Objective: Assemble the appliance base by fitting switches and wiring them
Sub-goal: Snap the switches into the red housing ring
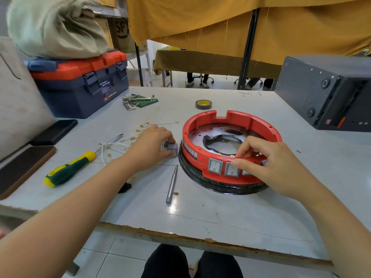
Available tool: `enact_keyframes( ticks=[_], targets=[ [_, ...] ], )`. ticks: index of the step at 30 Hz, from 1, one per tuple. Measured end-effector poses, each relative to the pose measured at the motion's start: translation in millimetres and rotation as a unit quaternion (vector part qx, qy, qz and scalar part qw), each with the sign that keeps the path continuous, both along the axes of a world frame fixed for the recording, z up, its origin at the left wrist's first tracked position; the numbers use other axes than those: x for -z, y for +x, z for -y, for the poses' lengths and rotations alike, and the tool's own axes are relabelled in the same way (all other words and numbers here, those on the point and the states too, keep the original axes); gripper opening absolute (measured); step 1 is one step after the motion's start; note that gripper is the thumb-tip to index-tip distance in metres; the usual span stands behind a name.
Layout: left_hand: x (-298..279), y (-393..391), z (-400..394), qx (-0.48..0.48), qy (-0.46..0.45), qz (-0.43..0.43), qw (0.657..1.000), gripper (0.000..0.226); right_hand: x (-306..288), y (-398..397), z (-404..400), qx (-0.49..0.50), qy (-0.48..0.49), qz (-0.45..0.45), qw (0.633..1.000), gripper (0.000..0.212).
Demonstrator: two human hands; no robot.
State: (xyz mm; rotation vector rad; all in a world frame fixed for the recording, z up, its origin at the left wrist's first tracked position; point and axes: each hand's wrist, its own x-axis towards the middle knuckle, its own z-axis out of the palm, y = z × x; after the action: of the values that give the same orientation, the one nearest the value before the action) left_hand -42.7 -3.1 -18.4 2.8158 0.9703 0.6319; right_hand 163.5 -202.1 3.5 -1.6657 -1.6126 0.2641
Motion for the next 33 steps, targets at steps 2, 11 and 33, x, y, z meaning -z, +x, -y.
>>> enact_keyframes(
  ticks=[2,11,33],
  targets=[
    [4,-3,5,0.006,-0.025,0.033,0.999,0.022,0,0,0,0.0,0.002,0.002,1.0,0.037],
    [-17,-25,36,0.023,-0.344,0.288,0.893,0.03,0,-2,1,-0.002,0.009,0.024,1.0,0.011],
    [-37,39,142,0.146,-0.14,0.197,0.959,0.034,-6,3,33,-0.084,0.053,-0.122,0.987,0.028]
  ],
)
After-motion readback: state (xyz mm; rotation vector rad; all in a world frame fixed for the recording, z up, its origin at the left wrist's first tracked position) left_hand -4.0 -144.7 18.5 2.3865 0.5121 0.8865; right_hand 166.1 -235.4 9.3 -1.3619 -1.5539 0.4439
